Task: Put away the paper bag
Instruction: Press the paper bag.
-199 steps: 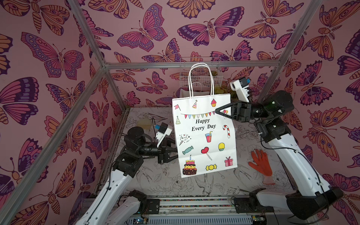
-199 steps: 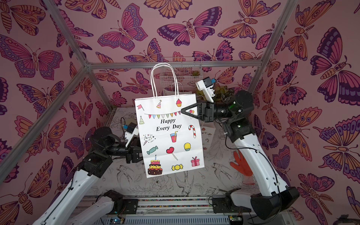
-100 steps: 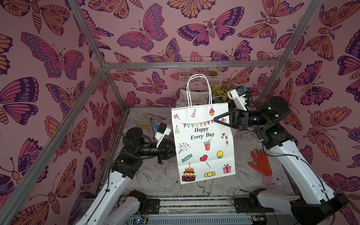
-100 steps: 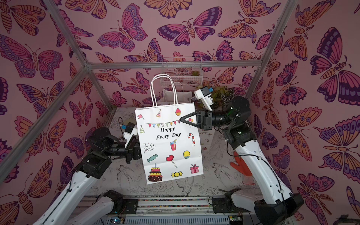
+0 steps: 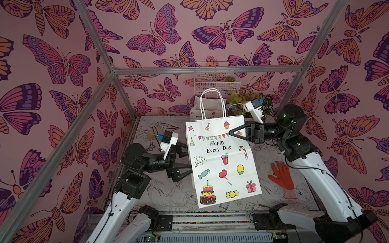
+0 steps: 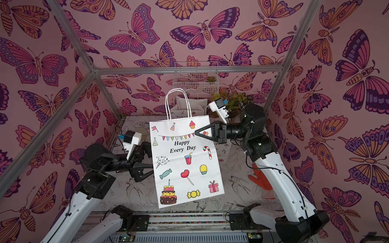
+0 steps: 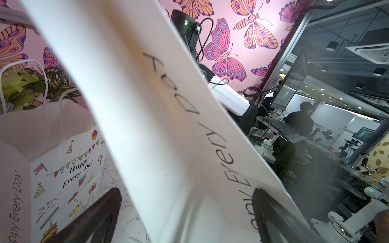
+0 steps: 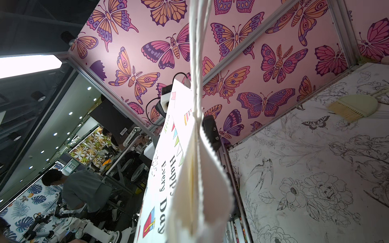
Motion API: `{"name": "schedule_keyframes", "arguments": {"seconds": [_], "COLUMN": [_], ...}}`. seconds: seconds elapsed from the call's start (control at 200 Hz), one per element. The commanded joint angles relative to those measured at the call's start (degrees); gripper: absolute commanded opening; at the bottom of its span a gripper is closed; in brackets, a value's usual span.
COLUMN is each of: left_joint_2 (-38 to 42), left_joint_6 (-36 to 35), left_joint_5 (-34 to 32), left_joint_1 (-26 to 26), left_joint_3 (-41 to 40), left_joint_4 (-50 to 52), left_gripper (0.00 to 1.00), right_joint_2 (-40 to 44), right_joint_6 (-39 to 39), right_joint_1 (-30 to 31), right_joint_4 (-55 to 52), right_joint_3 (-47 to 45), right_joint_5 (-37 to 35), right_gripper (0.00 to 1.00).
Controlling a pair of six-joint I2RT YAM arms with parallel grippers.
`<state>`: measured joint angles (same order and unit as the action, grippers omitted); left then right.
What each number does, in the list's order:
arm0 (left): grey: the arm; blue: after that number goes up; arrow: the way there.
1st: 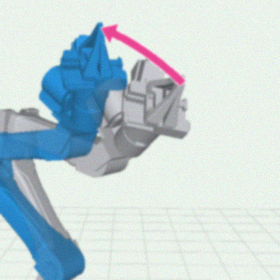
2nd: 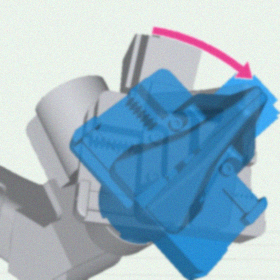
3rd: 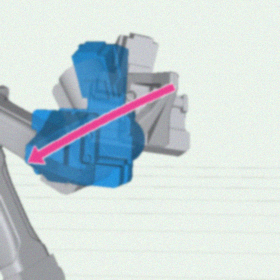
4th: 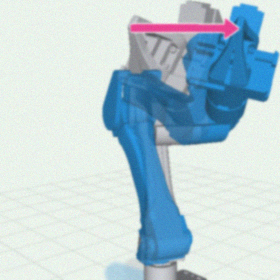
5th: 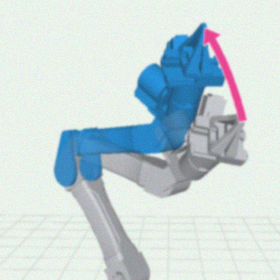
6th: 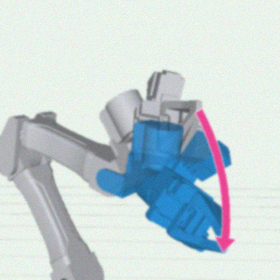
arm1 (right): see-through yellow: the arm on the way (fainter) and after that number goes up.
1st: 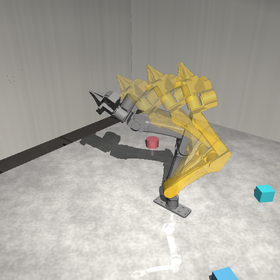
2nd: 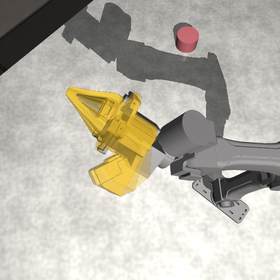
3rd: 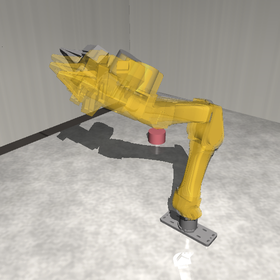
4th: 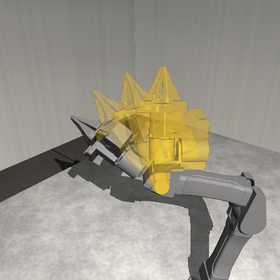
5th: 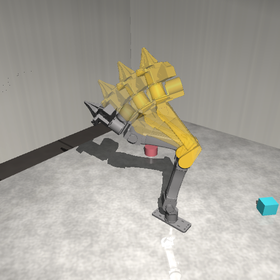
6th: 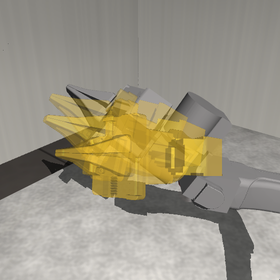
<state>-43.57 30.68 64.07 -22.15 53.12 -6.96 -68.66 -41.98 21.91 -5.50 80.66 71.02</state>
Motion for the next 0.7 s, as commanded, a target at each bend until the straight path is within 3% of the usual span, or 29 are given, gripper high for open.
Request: {"name": "schedule_keyframes", "arguments": {"seconds": [0.0, 0.15, 0.436, 0.696], "left_joint_2": [0.59, 1.33, 1.05, -1.43], "left_joint_6": [6.06, 8.31, 14.1, 15.36], "left_joint_5": [-4.39, -8.63, -9.05, -4.33], "left_joint_1": [0.39, 1.9, 3.62, 3.6], "left_joint_3": [-0.04, -0.29, -1.19, -1.6], "left_joint_4": [-7.37, -8.09, -13.89, -16.06], "left_gripper": [1.0, 1.0, 0.99, 0.85], "right_joint_2": [0.81, 1.71, 3.1, 3.17], "right_joint_6": [4.74, 6.27, 7.52, 4.3], "right_joint_1": [0.47, 0.5, 0.51, 1.63], "right_joint_4": [-4.29, -6.09, -7.25, -2.64], "right_joint_3": [1.03, 0.77, -0.44, -1.09], "right_joint_5": [-0.5, 0.49, 1.31, 0.88], "right_gripper": [0.0, 0.0, 0.0, 0.0]}}
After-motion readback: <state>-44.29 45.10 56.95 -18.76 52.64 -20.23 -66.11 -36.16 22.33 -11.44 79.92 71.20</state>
